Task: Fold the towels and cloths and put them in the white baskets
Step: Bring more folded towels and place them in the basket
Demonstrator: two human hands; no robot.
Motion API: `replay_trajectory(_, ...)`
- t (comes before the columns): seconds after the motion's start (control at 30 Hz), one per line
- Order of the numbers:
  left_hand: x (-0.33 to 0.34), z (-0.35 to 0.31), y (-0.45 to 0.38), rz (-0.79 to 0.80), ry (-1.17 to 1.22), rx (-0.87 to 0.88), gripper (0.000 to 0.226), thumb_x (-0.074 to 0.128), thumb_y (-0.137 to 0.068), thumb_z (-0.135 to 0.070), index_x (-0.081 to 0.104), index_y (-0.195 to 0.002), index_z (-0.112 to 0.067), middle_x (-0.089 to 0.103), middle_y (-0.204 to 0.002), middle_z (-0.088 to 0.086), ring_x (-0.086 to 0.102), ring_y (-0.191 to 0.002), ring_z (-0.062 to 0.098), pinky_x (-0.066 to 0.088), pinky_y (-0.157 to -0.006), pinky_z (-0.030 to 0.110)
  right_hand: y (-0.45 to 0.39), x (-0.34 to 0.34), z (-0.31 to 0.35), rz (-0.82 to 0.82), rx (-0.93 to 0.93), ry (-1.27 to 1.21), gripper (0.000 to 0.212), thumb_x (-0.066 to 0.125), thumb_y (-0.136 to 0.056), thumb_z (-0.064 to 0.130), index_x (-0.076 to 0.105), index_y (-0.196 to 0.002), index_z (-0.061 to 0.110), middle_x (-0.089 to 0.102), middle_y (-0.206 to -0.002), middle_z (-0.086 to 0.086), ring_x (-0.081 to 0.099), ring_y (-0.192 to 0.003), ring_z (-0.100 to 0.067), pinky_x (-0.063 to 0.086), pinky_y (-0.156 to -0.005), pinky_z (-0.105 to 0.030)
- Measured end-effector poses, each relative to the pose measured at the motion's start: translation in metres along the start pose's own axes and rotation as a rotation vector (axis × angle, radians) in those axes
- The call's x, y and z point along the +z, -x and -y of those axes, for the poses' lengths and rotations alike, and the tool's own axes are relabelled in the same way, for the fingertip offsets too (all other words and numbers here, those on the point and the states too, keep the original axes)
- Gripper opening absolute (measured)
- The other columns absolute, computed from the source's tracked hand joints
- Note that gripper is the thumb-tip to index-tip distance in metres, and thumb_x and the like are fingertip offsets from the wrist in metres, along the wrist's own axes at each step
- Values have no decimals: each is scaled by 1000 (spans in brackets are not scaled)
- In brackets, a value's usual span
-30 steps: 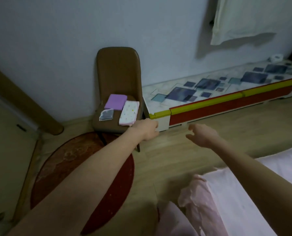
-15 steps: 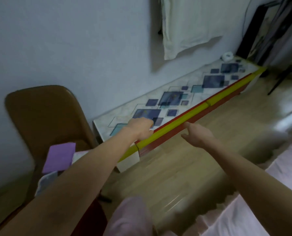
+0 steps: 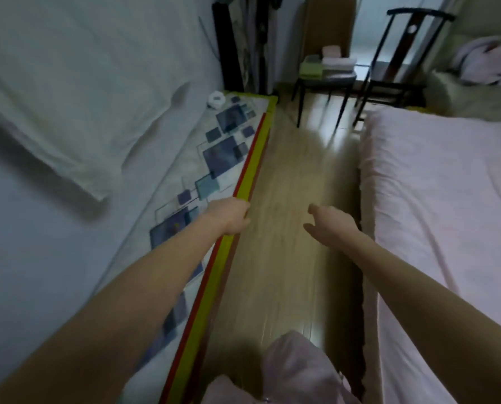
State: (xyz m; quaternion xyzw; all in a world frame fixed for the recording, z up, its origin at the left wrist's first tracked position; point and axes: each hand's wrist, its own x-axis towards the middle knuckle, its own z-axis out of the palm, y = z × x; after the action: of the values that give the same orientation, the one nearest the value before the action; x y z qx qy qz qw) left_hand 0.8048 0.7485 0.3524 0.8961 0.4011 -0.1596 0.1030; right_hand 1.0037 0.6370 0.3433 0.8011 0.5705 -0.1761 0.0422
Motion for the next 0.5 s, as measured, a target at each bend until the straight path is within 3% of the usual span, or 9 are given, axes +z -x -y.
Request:
replay_trajectory(0.23, -65, -27, -219, 71, -138, 242, 40, 39, -100, -37, 54, -128, -11, 60, -119, 9, 59, -103, 25, 43, -69, 31, -135, -38, -101, -17, 244, -107, 28, 46, -98, 29, 50, -118, 10, 62, -110, -10, 60, -93, -27, 52, -78, -39)
replay_trajectory(0.4, -121, -51, -366, 81, -120, 296, 39, 38, -101, -36, 54, -127, -11, 60, -118, 9, 58, -102, 24, 41, -67, 30, -256, -87, -171, -35, 320, -154, 25, 46, -98, 30, 50, -113, 11, 61, -108, -11, 60, -95, -27, 52, -80, -41)
replay_trajectory(0.5, -160, -52, -449, 50, -71, 303, 40, 38, -101, -36, 53, -129, -12, 59, -122, 8, 58, -104, 24, 45, -73, 31, -338, -126, -206, -51, 324, -161, 25, 44, -99, 30, 52, -112, 11, 61, -111, -11, 60, -98, -28, 52, -81, -41)
